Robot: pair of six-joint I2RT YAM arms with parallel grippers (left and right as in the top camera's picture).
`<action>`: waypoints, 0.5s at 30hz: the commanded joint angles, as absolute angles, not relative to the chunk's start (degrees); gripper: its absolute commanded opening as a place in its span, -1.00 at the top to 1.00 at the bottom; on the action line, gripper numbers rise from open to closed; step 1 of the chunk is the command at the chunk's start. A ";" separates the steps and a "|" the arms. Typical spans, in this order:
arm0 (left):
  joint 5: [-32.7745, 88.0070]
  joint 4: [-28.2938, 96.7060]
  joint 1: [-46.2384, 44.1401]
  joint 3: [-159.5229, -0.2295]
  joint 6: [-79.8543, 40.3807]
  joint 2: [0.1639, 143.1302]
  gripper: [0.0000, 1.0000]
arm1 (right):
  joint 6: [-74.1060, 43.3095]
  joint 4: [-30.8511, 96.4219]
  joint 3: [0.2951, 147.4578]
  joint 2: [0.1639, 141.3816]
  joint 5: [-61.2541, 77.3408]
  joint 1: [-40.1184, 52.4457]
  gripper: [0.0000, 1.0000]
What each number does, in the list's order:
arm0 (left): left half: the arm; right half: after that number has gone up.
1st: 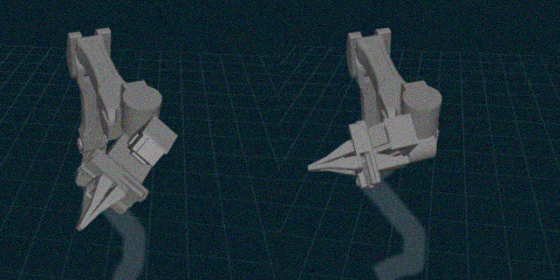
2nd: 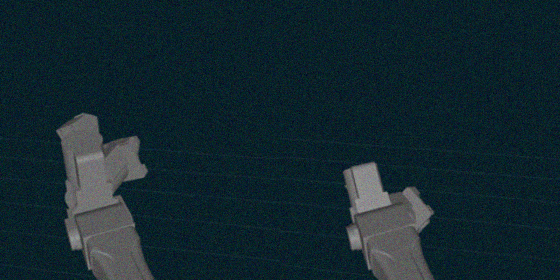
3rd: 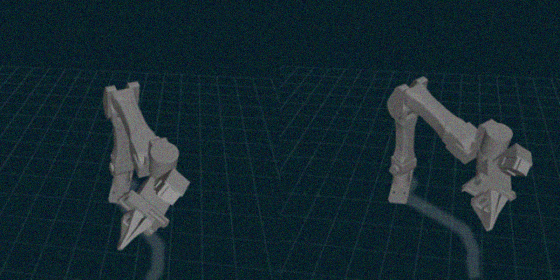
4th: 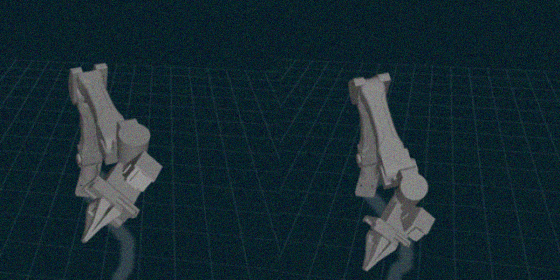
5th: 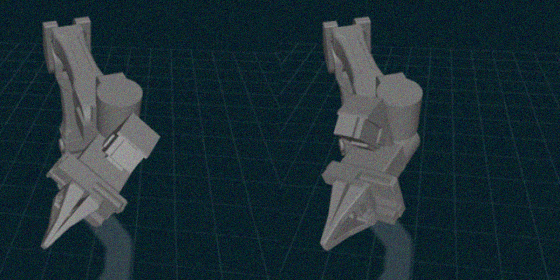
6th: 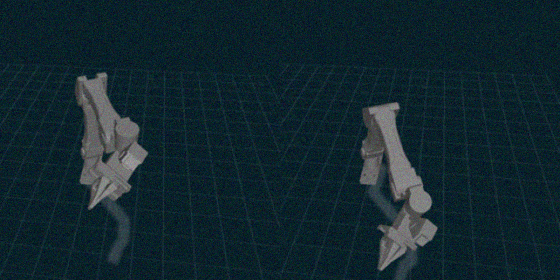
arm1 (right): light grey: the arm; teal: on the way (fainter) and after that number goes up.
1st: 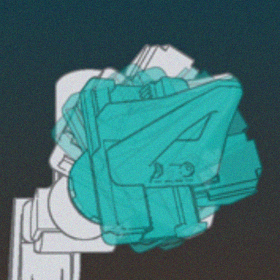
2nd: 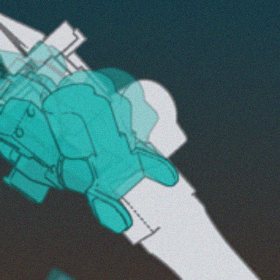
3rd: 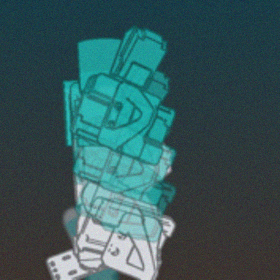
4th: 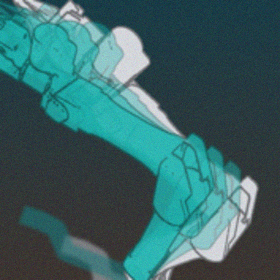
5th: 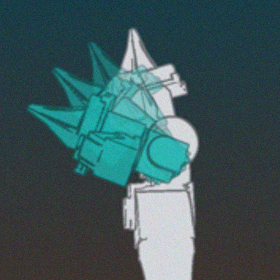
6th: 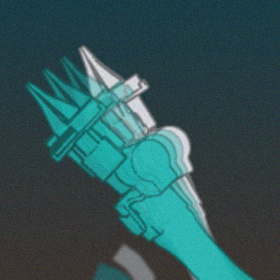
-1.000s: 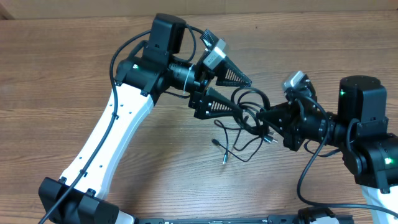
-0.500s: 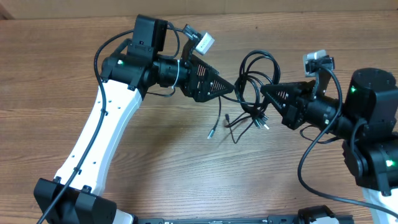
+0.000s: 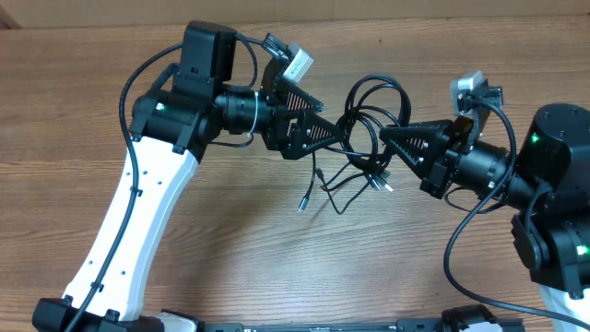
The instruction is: Untangle cables
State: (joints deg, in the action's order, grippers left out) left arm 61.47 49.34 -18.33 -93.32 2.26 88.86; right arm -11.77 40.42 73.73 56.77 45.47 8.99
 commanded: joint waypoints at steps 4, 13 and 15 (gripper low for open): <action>64.42 49.95 -20.47 -94.02 6.46 87.59 -0.40 | -12.03 36.03 74.98 55.99 50.37 8.88 0.92; 64.12 49.45 -21.45 -94.02 6.42 87.59 0.11 | -12.03 35.66 74.98 55.99 51.55 8.88 0.92; 64.12 49.47 -21.45 -94.02 6.42 87.59 0.53 | -12.01 35.66 74.98 55.99 51.48 8.88 0.92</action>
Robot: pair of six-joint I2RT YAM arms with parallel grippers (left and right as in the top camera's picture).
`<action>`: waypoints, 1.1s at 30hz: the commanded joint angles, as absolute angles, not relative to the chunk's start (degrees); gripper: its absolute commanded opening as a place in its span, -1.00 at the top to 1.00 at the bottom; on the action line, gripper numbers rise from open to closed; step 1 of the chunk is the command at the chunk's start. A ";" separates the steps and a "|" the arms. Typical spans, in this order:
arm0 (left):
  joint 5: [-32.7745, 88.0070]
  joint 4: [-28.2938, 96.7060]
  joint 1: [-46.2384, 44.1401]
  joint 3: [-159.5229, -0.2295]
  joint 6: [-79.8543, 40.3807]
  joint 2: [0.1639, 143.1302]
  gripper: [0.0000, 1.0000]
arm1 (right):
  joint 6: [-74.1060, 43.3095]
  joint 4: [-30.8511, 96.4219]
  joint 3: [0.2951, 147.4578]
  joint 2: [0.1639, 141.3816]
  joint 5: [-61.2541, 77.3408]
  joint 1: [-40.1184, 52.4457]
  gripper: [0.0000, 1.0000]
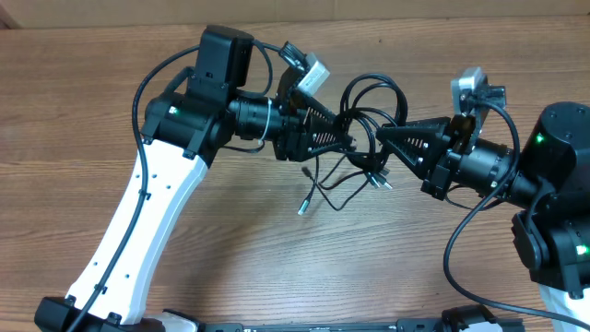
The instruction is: Untangle cables
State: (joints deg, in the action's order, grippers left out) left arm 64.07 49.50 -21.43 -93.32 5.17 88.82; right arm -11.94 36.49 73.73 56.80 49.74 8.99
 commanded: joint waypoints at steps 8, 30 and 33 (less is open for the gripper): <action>64.12 49.04 -21.45 -94.02 6.42 87.59 0.92 | -12.01 36.86 74.96 56.05 48.95 8.88 0.92; 64.77 39.79 -21.39 -94.02 -3.46 87.59 0.92 | -7.01 44.34 74.96 61.73 47.27 8.88 0.92; 64.75 39.77 -21.37 -94.02 -3.44 87.59 0.92 | -6.98 44.38 74.96 61.76 47.64 8.88 0.93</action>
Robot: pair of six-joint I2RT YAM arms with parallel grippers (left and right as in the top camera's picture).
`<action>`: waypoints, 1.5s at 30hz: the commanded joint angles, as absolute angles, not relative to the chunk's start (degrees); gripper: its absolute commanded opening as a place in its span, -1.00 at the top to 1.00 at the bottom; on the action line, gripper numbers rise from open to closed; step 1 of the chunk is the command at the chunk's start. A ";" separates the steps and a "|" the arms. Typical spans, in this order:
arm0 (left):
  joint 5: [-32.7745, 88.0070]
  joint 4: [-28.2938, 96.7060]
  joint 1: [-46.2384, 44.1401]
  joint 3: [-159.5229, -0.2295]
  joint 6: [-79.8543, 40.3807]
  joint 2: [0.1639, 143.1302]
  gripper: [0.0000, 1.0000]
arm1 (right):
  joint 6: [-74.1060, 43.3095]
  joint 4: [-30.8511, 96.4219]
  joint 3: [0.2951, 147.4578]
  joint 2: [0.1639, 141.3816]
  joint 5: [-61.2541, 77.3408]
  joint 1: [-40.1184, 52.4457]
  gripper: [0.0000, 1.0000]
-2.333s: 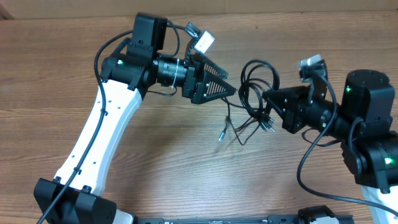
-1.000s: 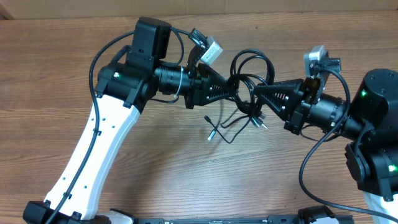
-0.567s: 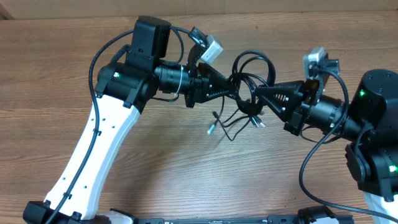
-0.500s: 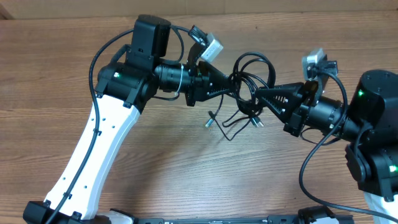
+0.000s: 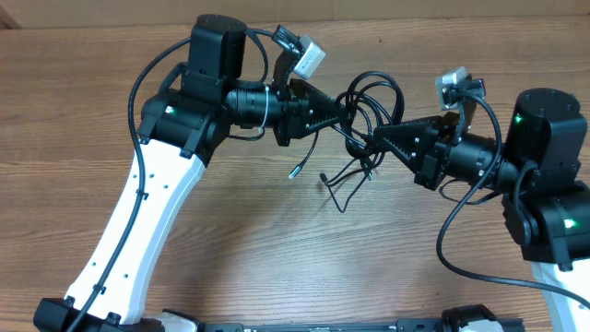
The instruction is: Untangle cables
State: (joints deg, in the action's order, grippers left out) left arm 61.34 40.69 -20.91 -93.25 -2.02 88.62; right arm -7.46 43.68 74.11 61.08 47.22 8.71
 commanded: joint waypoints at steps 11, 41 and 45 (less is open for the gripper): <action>66.11 39.79 -20.64 -94.02 -3.49 86.76 0.92 | -7.01 44.25 74.96 61.76 51.48 8.95 0.42; 65.19 37.71 -20.95 -94.04 -4.34 82.67 0.92 | -7.20 48.99 74.96 62.50 46.48 8.95 0.92; 67.16 36.51 -18.96 -94.04 -4.78 78.08 0.92 | -7.20 49.04 74.96 62.50 45.87 8.95 0.93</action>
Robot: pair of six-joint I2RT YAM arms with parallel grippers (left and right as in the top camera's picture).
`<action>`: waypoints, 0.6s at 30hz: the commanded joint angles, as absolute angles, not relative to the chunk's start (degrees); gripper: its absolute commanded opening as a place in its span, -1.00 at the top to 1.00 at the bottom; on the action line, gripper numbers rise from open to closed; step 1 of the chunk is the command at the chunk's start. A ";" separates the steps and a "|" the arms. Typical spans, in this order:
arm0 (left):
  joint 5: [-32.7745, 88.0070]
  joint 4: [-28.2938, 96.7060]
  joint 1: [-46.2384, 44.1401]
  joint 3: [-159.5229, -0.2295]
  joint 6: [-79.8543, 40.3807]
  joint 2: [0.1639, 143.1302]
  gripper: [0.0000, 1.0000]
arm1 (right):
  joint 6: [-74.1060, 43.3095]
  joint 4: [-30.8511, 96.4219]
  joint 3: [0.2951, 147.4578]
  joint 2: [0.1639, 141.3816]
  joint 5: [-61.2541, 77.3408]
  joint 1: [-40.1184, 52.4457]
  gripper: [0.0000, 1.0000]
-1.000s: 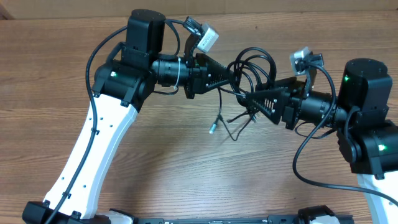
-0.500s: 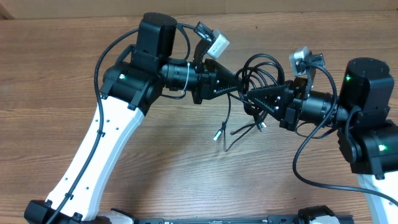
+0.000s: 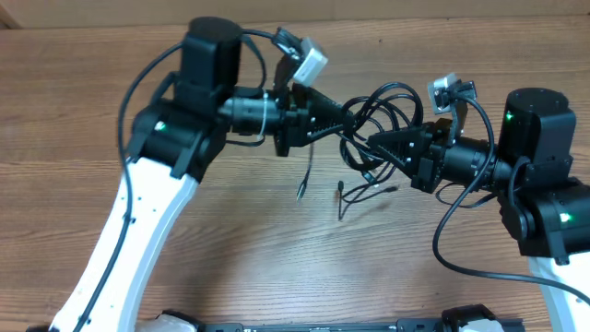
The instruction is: Untangle cables
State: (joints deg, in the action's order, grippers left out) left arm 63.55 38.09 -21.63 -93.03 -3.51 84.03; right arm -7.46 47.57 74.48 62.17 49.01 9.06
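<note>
A tangle of black cables point(image 3: 383, 103) hangs between my two grippers above the wooden table point(image 3: 230, 249). My left gripper point(image 3: 347, 116) reaches in from the left and is shut on a strand at the left side of the tangle. Just below and to the right, my right gripper point(image 3: 372, 141) is shut on another strand. Loops stand up behind the fingertips. Loose ends with plugs dangle below, one on the left point(image 3: 301, 191), one in the middle point(image 3: 340, 195), and one on the right point(image 3: 391, 187).
The left arm's white link point(image 3: 138, 231) crosses the left part of the table. The right arm's black base point(image 3: 553, 212) stands at the right edge. Only bare wood surrounds the hanging cables.
Both grippers still hold the tangle and have shifted slightly. The bundle sits a little higher and further right, and the dangling ends have swung and spread out below it.
At first the tangle lay between the grippers, with the right one at its right side and the left one short of it. Then the left gripper was in the tangle. Later both held it, and now its ends dangle.
</note>
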 commanded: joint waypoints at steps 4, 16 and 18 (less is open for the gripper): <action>67.13 35.46 -18.00 -94.04 -5.02 75.92 0.92 | -7.18 49.39 74.96 62.50 45.82 8.95 0.92; 64.40 25.91 -16.01 -94.04 -14.31 74.11 0.92 | -7.20 51.57 74.96 62.50 43.09 8.95 0.93; 61.34 28.10 -15.99 -94.02 -13.26 74.11 0.91 | -7.20 51.57 74.96 62.50 43.16 8.95 0.92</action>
